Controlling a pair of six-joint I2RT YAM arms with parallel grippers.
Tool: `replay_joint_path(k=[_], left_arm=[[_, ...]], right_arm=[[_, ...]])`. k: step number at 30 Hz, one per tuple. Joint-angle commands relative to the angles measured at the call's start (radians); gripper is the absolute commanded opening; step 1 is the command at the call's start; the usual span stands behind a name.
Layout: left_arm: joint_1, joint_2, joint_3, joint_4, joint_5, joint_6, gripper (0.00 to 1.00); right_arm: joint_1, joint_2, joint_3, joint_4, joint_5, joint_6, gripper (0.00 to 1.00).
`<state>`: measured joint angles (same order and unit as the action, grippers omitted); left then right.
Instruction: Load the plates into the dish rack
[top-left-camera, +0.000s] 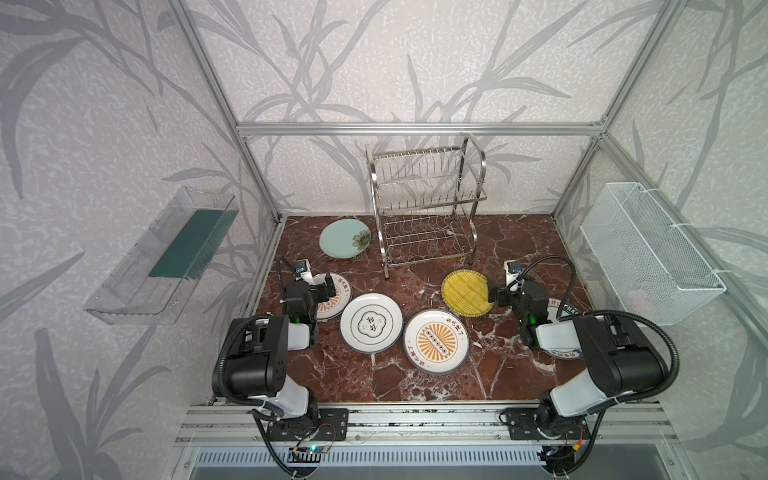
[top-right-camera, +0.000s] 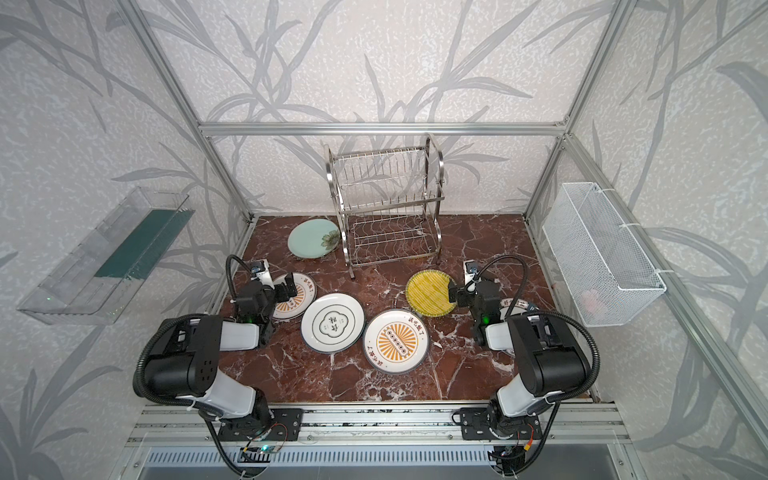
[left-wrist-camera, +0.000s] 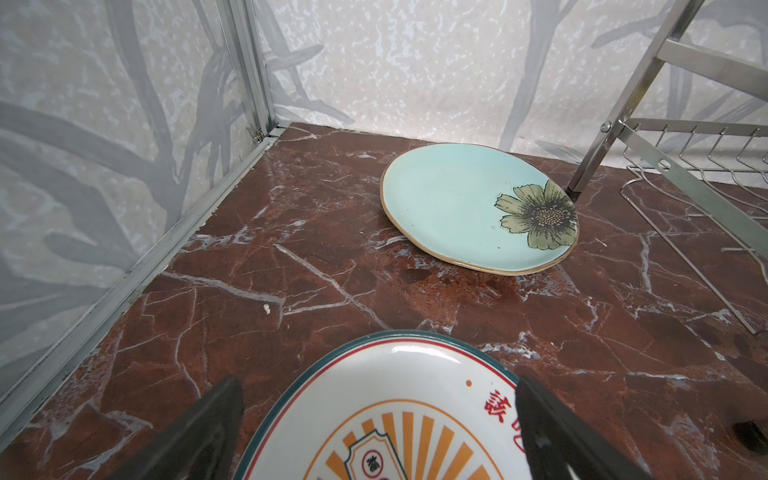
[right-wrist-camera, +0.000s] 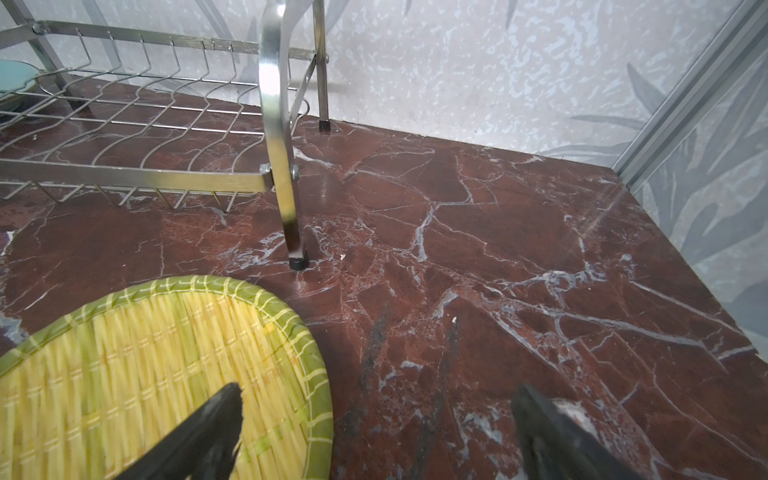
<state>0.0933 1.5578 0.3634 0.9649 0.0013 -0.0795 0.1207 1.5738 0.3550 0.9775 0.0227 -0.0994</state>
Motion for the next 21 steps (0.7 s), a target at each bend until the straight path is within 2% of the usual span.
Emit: replay_joint_path(k=[1,5,11,14,17,21], left_arm=[[-0.005,-0.016,0.006,-0.031,0.004,0.014,0.99],[-0.009,-0.138,0.08,-0.268,-0.042,0.005,0.99],[-0.024,-0.316,0.146,-0.446,-0.159,-0.053,0.99],[-0.042,-0.395,0.208,-0.563,-0.21,-0.107,0.99],[-0.051,-0.447,0.312,-0.747,-0.276,-0.197,0.99],[-0.061,-0.471,0.436,-0.928,-0.297,-0.235,0.99]], right_arm=[[0.0,-0.057,-0.028,0.034,0.026,0.004,0.99],[0.002,-0.159,-0.048,-0.009,0.071,0.017,0.99],[0.008,-0.398,-0.015,-0.22,0.157,0.046,0.99],[0.013,-0.536,0.04,-0.405,0.17,0.055,0.99],[0.014,-0.644,0.157,-0.663,0.21,0.109,0.99],[0.015,-0.69,0.308,-0.937,0.267,0.179,0.99]])
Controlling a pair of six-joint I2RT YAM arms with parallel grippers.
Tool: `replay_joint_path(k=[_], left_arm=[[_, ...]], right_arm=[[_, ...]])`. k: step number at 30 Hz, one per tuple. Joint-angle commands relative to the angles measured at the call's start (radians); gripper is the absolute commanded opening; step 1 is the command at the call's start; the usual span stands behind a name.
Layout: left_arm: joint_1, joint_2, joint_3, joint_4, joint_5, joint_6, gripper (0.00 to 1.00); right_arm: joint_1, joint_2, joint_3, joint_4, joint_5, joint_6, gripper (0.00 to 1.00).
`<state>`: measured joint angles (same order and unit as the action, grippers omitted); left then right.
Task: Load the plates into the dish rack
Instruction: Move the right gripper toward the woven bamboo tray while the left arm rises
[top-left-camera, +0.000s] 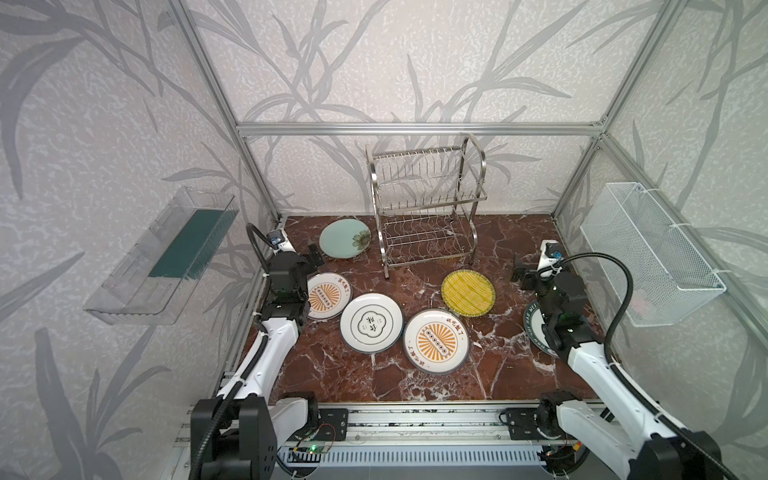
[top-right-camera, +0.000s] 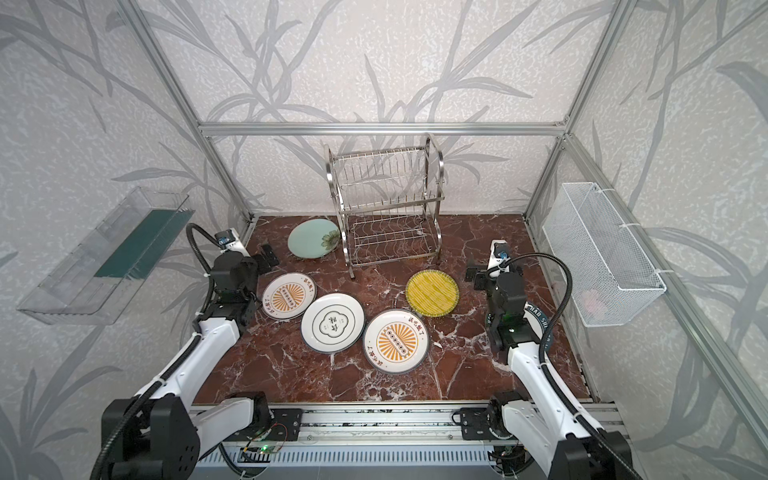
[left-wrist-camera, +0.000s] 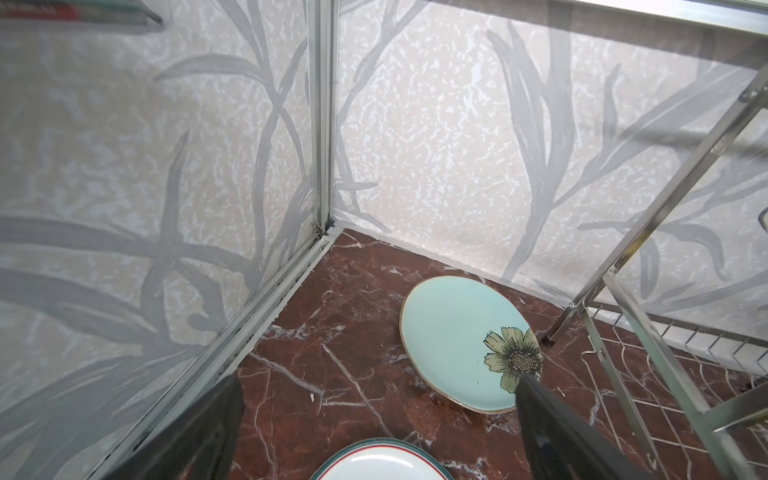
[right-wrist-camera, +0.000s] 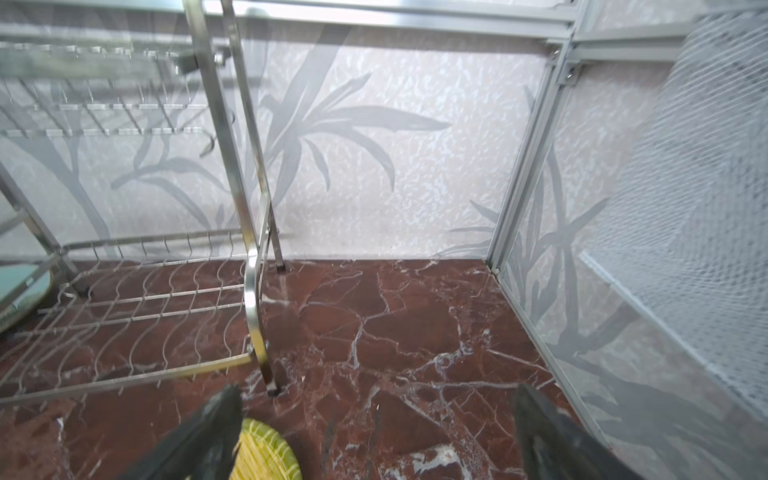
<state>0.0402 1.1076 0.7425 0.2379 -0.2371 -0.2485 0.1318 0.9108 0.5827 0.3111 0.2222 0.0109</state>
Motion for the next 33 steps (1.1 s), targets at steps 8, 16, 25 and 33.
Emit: replay_joint_path(k=[8,16,25,33], left_arm=[[-0.033,-0.047,0.174,-0.342,-0.052,-0.126,0.99],[-0.07,-0.017,0.251,-0.416,-0.044,-0.095,0.99],[-0.1,0.023,0.293,-0.438,0.005,-0.081,0.99],[-0.107,0.021,0.281,-0.415,0.015,-0.106,0.99]], right_arm=[[0.005,-0.021,0.187,-0.424,0.012,0.11,0.99],[0.005,0.115,0.336,-0.582,-0.029,0.159,0.99],[0.004,0.114,0.344,-0.594,-0.106,0.2,0.99],[0.005,0.111,0.304,-0.574,-0.204,0.293,0.99]])
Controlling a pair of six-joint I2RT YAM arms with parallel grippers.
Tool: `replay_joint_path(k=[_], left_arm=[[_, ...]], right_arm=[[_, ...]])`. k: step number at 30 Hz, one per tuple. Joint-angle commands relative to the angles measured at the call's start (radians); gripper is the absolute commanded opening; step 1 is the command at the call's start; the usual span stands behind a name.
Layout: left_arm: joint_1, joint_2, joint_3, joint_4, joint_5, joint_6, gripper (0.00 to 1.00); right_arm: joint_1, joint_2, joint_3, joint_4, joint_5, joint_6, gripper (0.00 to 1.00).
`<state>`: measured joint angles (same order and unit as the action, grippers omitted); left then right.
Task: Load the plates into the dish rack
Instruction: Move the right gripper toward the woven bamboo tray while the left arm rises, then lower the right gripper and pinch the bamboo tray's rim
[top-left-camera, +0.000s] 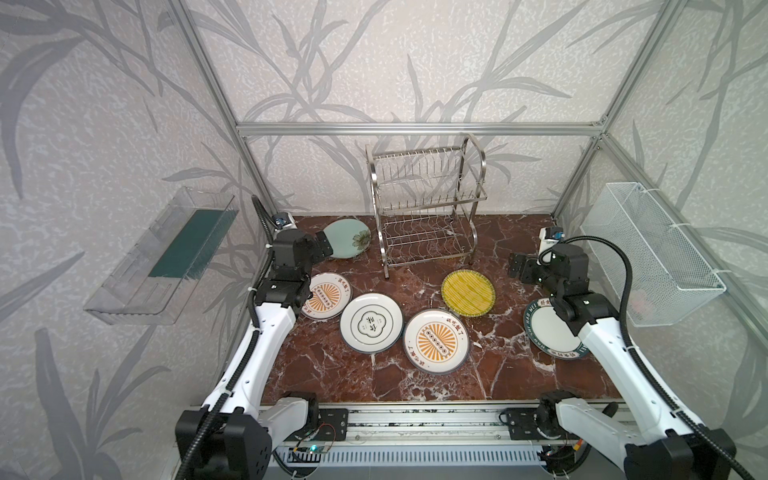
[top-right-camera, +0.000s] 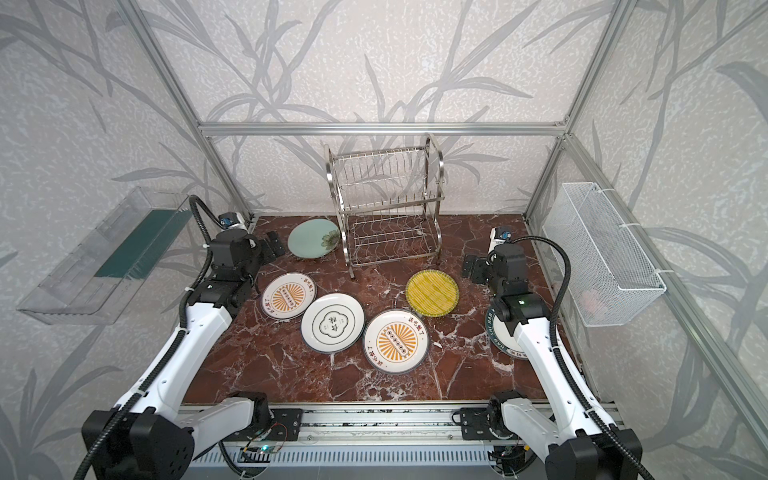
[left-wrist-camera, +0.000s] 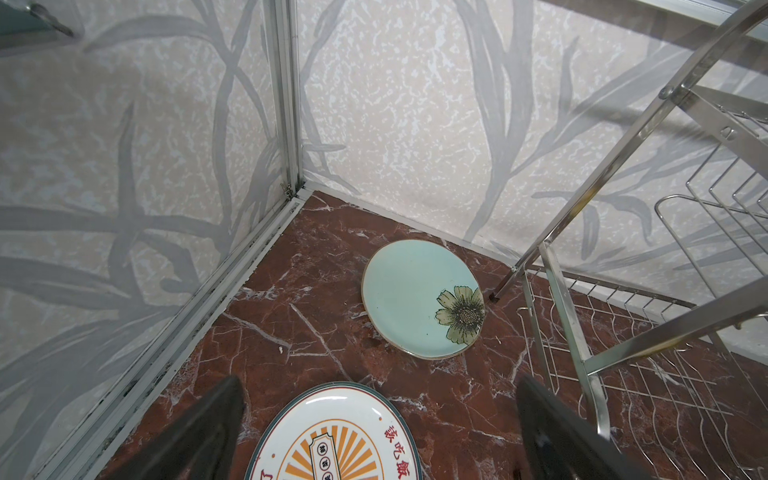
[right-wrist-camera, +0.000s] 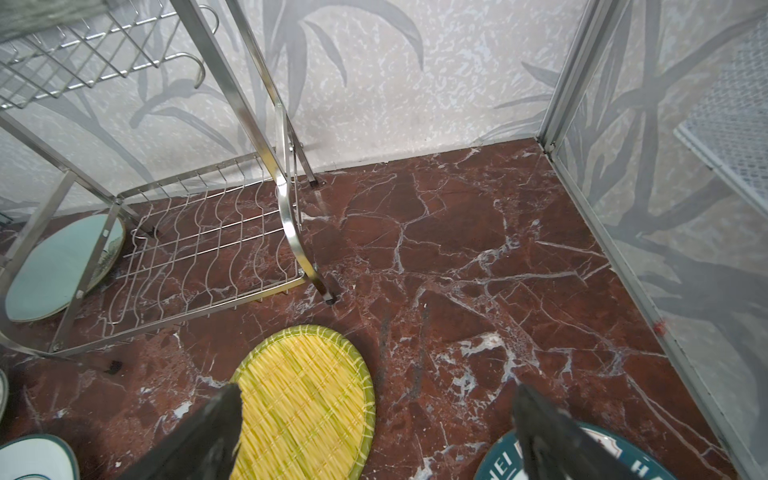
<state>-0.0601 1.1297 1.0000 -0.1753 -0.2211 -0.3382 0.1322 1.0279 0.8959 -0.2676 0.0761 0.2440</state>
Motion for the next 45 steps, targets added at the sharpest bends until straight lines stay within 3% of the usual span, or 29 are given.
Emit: replay_joint_path(k=[1,14,19,25,31,45], left_arm=[[-0.006,-0.001,0.024,-0.004,0.0,-0.012,0.99],[-0.006,0.0,-0.004,0.003,0.008,0.018,0.99],[-0.006,0.011,-0.013,0.011,-0.014,0.001,0.99],[-0.006,0.025,-0.009,0.014,0.002,-0.016,0.99],[-0.006,0.033,0.007,-0.019,-0.054,-0.044,0.99],[-0.007,0.065,0.071,-0.1,0.0,-0.055,0.99]], right_arm=[[0.004,0.003,-0.02,0.013,-0.074,0.079,0.99],[0.0,0.128,-0.136,0.122,-0.229,0.307,0.96],[-0.006,0.191,-0.164,0.16,-0.32,0.328,0.94],[-0.034,0.253,-0.183,0.143,-0.338,0.344,0.87],[-0.064,0.331,-0.202,0.15,-0.362,0.362,0.82],[-0.114,0.508,-0.21,0.239,-0.519,0.387,0.71]])
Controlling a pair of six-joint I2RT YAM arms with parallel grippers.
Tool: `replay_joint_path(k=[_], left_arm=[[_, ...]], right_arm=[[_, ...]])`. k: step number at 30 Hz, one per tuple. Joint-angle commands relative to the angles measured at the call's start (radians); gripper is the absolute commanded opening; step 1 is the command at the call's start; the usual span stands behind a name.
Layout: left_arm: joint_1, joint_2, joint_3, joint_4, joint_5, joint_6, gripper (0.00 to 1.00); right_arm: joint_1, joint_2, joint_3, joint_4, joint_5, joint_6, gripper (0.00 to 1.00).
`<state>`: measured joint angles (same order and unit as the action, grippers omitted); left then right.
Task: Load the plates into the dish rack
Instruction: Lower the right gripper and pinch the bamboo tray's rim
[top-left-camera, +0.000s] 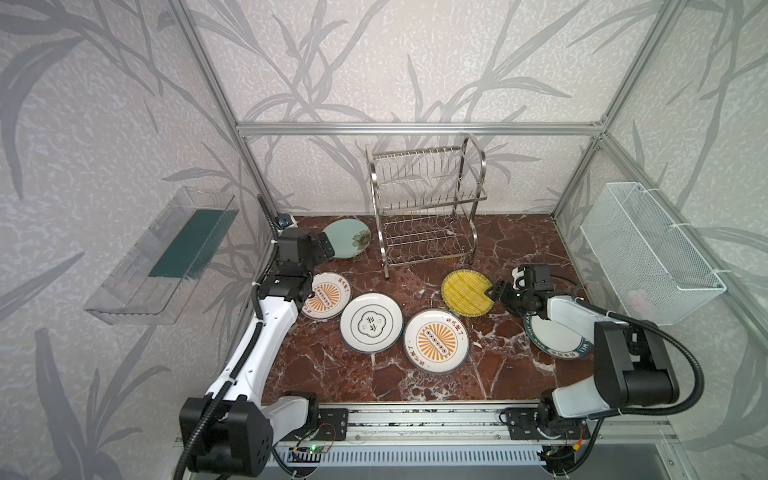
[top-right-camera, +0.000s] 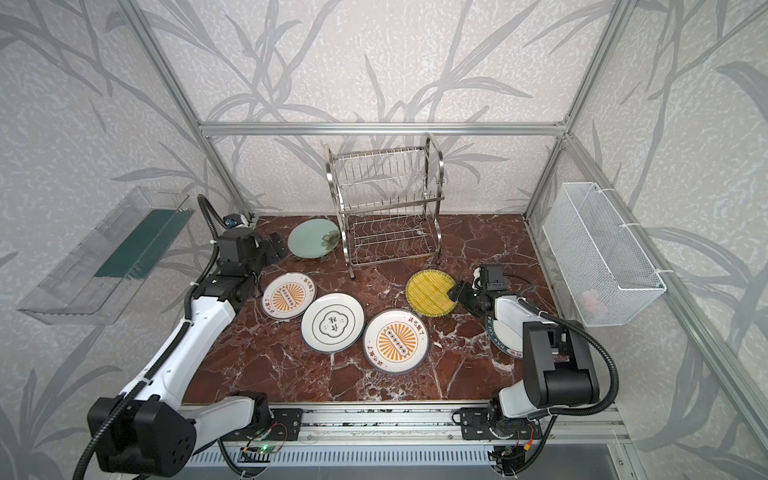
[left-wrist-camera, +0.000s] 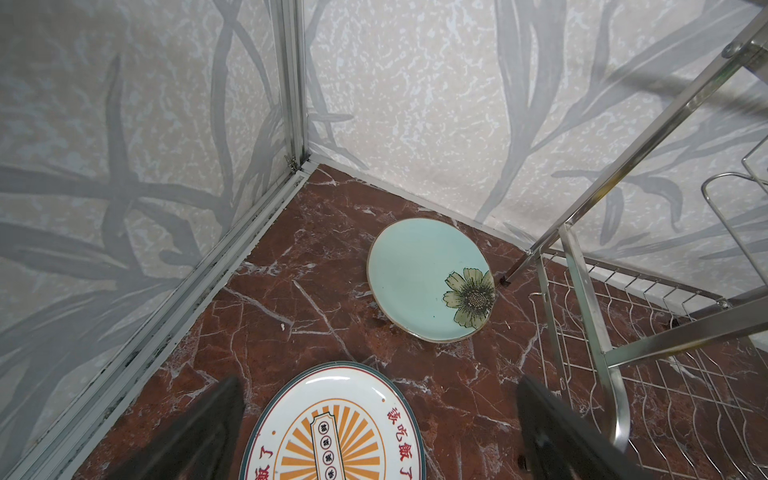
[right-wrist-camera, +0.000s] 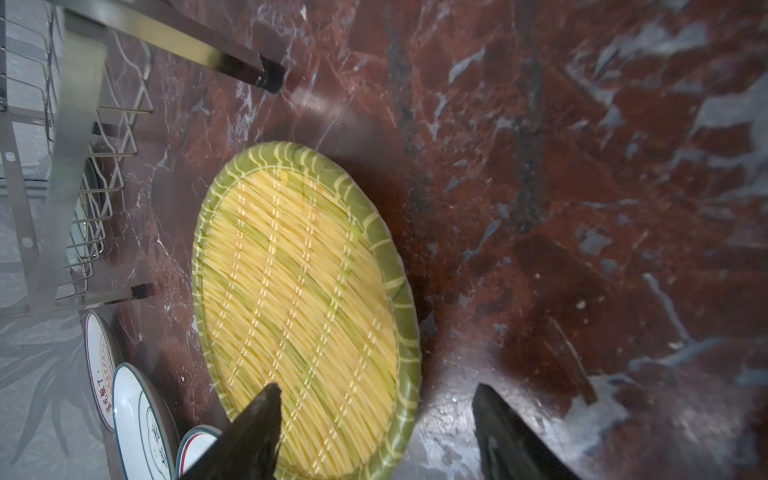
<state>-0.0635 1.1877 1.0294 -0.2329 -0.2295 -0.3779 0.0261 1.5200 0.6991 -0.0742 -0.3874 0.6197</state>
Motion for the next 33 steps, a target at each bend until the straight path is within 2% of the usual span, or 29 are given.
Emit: replay_joint_path(k=[1,17,25,33], left_arm=[[-0.003,0.009,0.043,-0.044,0.006,-0.015,0.99],[-0.004,0.017,0.044,-0.048,0.024,-0.008,0.99],[-0.003,0.024,0.02,-0.028,-0.024,-0.04,0.99],[-0.002,0.05,0.029,-0.041,-0.006,-0.041,0.99]], right_arm=[[-0.008,0.022,-0.018,0.055,-0.058,0.012,0.7],[-0.011,0.081,-0.048,0.136,-0.069,0.053,0.57],[-0.017,0.115,-0.068,0.203,-0.093,0.072,0.47],[-0.026,0.132,-0.086,0.243,-0.116,0.084,0.37]])
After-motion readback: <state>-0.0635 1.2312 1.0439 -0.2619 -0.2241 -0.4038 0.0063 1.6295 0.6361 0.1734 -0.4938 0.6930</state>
